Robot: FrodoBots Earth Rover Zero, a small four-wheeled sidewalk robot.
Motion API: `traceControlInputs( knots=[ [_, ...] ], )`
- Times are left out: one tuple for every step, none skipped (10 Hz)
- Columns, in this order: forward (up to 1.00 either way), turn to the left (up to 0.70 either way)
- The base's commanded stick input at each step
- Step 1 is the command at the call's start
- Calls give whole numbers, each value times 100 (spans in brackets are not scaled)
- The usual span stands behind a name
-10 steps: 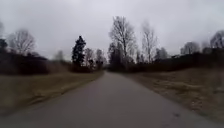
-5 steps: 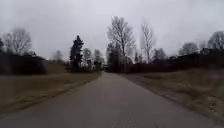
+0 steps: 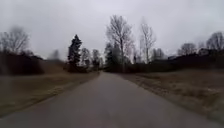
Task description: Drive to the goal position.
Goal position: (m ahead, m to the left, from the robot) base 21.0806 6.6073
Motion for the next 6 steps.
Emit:
traceControlInputs(
  knots=[
    [100, 0],
    [100, 1],
    [100, 8],
    [100, 20],
    [100, 33],
    [100, 40]
  ],
)
